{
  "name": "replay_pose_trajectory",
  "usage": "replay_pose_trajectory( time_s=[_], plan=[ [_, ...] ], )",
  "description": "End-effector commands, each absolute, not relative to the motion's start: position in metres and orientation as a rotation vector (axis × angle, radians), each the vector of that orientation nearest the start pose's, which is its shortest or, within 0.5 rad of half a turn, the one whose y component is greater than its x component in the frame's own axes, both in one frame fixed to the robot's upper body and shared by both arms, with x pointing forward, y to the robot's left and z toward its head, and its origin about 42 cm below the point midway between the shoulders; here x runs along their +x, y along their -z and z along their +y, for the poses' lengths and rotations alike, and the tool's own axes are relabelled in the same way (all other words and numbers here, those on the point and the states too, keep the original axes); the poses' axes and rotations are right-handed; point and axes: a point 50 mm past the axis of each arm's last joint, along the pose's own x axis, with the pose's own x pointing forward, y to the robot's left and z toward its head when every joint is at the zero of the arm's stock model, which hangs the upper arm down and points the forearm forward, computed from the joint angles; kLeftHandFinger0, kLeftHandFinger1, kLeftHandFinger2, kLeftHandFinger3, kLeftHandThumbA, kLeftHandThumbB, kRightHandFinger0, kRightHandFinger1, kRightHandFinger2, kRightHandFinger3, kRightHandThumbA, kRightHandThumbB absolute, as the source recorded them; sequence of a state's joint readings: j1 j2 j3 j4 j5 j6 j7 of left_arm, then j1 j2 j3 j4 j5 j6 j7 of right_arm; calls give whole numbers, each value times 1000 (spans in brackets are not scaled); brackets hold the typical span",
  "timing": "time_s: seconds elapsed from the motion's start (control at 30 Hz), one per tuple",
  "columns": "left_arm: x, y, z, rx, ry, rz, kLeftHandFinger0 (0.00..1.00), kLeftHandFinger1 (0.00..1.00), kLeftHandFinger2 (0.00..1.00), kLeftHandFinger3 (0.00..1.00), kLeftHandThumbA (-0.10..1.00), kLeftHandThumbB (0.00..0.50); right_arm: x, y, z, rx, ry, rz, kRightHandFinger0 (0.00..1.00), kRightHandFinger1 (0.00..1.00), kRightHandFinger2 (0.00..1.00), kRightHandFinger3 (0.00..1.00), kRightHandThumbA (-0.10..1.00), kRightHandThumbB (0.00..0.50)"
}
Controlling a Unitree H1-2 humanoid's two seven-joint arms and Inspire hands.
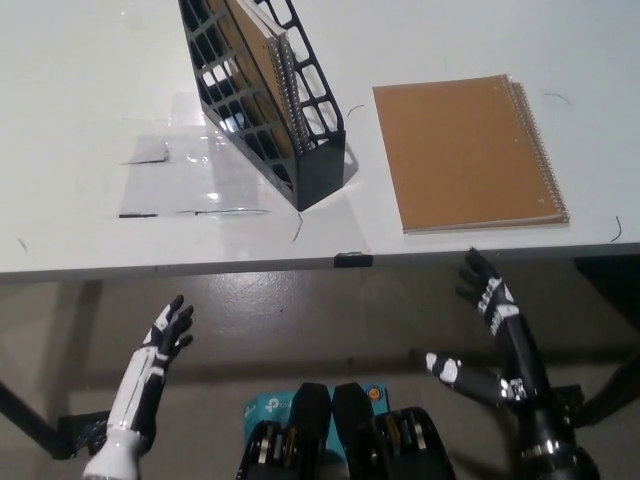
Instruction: Use the right hand to pick up a book from the book holder on the left side and put it on another book on the right side
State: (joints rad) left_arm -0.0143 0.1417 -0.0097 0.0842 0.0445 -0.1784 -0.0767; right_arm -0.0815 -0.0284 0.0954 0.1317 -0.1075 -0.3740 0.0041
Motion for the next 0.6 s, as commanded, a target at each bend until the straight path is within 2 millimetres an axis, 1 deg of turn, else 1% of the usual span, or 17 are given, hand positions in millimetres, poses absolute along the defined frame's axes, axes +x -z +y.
replay_pose_trajectory(
  time_s=[0.0, 0.03, 0.07, 0.1, 0.13, 0.17, 0.23, 0.27, 0.3, 0.33, 0.37, 0.4, 0.43, 0.47, 0.5, 0.53, 0.57],
  plan=[
    [281, -108, 248, 165, 170, -185, 1000, 1000, 1000, 1000, 1000, 190, 295, -142, -175, -116, -159, -526, 992, 1000, 1000, 1000, 989, 231],
    [278, -109, 248, 165, 184, -190, 1000, 1000, 1000, 1000, 1000, 200, 291, -148, -174, -120, -170, -551, 1000, 1000, 1000, 1000, 1000, 228],
    [275, -108, 249, 168, 195, -186, 1000, 1000, 1000, 1000, 1000, 192, 287, -155, -173, -126, -179, -561, 1000, 1000, 1000, 1000, 1000, 233],
    [272, -107, 248, 172, 207, -185, 1000, 1000, 1000, 1000, 1000, 195, 283, -159, -172, -133, -184, -565, 1000, 1000, 1000, 1000, 1000, 236],
    [269, -106, 248, 175, 219, -182, 1000, 1000, 1000, 1000, 1000, 209, 281, -163, -171, -136, -190, -575, 1000, 1000, 1000, 1000, 1000, 245],
    [266, -104, 247, 173, 235, -174, 1000, 1000, 1000, 1000, 1000, 236, 281, -174, -170, -131, -211, -595, 1000, 1000, 1000, 1000, 1000, 269],
    [263, -100, 247, 162, 244, -159, 1000, 1000, 1000, 1000, 1000, 262, 283, -186, -167, -134, -222, -610, 1000, 1000, 1000, 1000, 1000, 337],
    [262, -98, 247, 160, 245, -151, 1000, 1000, 1000, 1000, 1000, 258, 287, -196, -164, -134, -230, -624, 1000, 1000, 1000, 1000, 1000, 339],
    [262, -97, 246, 161, 244, -149, 1000, 1000, 1000, 1000, 1000, 257, 291, -201, -162, -135, -237, -637, 1000, 1000, 1000, 1000, 1000, 337],
    [265, -95, 246, 155, 242, -137, 1000, 1000, 1000, 1000, 1000, 246, 299, -210, -159, -140, -247, -663, 1000, 1000, 1000, 1000, 1000, 309],
    [265, -93, 246, 159, 242, -133, 1000, 1000, 1000, 1000, 1000, 231, 306, -216, -155, -138, -250, -668, 1000, 1000, 1000, 1000, 1000, 311],
    [264, -91, 245, 159, 240, -129, 1000, 1000, 1000, 1000, 1000, 212, 309, -219, -154, -139, -252, -668, 1000, 1000, 1000, 1000, 1000, 322],
    [265, -89, 245, 164, 235, -126, 1000, 1000, 1000, 1000, 1000, 197, 322, -229, -149, -143, -256, -673, 1000, 1000, 1000, 1000, 1000, 315],
    [266, -88, 245, 162, 234, -124, 1000, 1000, 1000, 1000, 1000, 190, 327, -233, -147, -148, -260, -677, 1000, 1000, 1000, 1000, 1000, 300],
    [266, -87, 246, 159, 232, -120, 1000, 1000, 1000, 1000, 1000, 189, 332, -238, -144, -155, -267, -681, 1000, 1000, 1000, 1000, 1000, 246],
    [266, -84, 247, 163, 228, -115, 1000, 1000, 1000, 1000, 1000, 188, 346, -246, -139, -166, -281, -682, 1000, 1000, 1000, 1000, 1000, 288],
    [266, -83, 247, 164, 226, -114, 1000, 1000, 1000, 1000, 1000, 188, 349, -248, -138, -165, -283, -679, 1000, 1000, 1000, 1000, 1000, 288]
  ],
)
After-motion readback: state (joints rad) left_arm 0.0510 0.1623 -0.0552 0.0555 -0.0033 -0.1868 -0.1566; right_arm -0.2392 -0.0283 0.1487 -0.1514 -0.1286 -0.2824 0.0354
